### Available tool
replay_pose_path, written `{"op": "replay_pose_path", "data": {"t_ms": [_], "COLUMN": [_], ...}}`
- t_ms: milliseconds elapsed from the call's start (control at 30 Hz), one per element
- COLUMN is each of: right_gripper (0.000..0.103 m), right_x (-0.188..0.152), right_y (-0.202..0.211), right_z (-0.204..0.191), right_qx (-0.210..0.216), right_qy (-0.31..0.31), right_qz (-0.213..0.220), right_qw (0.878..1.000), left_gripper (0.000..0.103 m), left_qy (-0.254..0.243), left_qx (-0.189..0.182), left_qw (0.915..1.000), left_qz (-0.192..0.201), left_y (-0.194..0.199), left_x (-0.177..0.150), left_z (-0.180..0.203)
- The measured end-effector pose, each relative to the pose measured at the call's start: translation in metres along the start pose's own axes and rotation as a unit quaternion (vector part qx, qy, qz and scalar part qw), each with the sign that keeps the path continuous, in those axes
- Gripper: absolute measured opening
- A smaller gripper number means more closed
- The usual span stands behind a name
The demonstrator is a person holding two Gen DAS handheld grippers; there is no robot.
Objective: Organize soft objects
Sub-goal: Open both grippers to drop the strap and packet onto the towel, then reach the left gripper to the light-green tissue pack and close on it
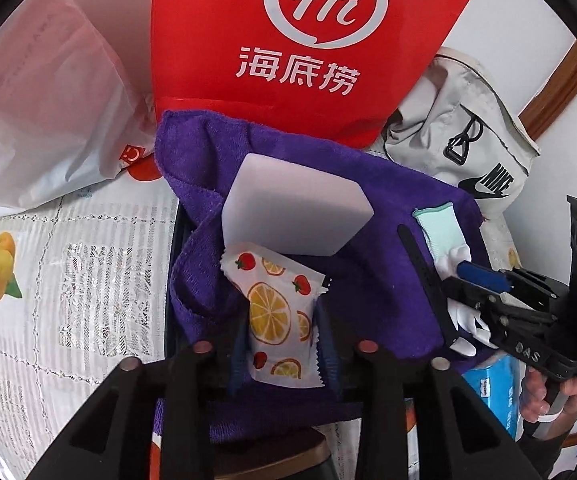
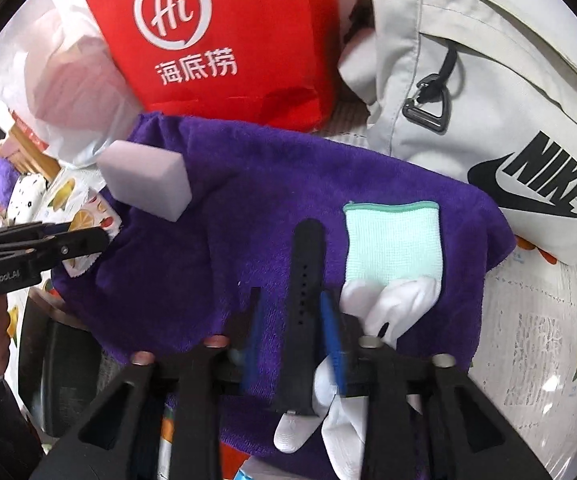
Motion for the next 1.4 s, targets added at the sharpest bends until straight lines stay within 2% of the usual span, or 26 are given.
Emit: {"op": "replay_pose_path", "data": {"t_ms": [33, 100, 200, 267, 400, 667, 800, 900, 1067, 1233, 1400], "right_gripper": [0.050, 0.050, 0.050, 0.056, 0.057, 0.057, 0.057, 0.057, 0.057, 0.059, 0.060], "right_x": [0.000, 0.000, -0.002, -0.004, -0.010, -0.036, -0.060, -0.080, -0.119, -0.152, -0.181], "right_y": [0.000, 0.005, 0.015, 0.025, 0.048, 0.088, 0.111, 0.125, 0.146, 0.160, 0.174], "right_z": [0.000, -0.001, -0.002, -0.002, -0.001, -0.009, -0.018, -0.031, -0.054, -0.069, -0.074], "right_qx": [-0.001, -0.003, 0.002, 0.004, 0.004, 0.014, 0.012, 0.015, 0.009, 0.013, 0.029], "right_qy": [0.001, 0.000, -0.006, -0.010, -0.020, -0.040, -0.035, -0.029, -0.018, -0.028, -0.052], "right_qz": [0.003, 0.011, 0.020, 0.030, 0.055, 0.083, 0.092, 0.094, 0.091, 0.096, 0.108], "right_qw": [1.000, 1.000, 1.000, 0.999, 0.998, 0.996, 0.995, 0.995, 0.996, 0.995, 0.992], "left_gripper": [0.041, 0.055, 0.060, 0.064, 0.064, 0.064, 0.064, 0.064, 0.064, 0.065, 0.069], "left_qy": [0.002, 0.004, 0.000, -0.005, -0.008, -0.022, -0.011, -0.011, -0.001, -0.003, 0.003], "left_qx": [0.001, 0.002, 0.010, 0.015, 0.025, 0.033, 0.019, 0.025, 0.013, 0.010, 0.011], "left_qw": [1.0000, 1.0000, 1.0000, 0.9999, 0.9996, 0.9969, 0.9975, 0.9972, 0.9984, 0.9995, 0.9999], "left_qz": [-0.003, -0.005, 0.000, 0.002, 0.011, 0.067, 0.067, 0.070, 0.056, 0.029, 0.010], "left_y": [-0.001, -0.002, 0.004, 0.008, 0.024, 0.079, 0.102, 0.116, 0.132, 0.132, 0.125], "left_x": [0.000, 0.000, 0.000, -0.002, -0.007, -0.033, -0.060, -0.083, -0.129, -0.177, -0.213], "left_z": [-0.001, -0.001, -0.001, -0.001, -0.002, 0.003, 0.004, 0.004, 0.006, 0.012, 0.016]}}
Point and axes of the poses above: each gripper's, at about its wrist camera, not at the fingertips, and y roughly against the way its jaws point, z to its right, x to its top, the point moved 7 cm from there along -y, roughly the way its jaws point, and after that the axes turned 1 degree about z, right-handed, at the moved point
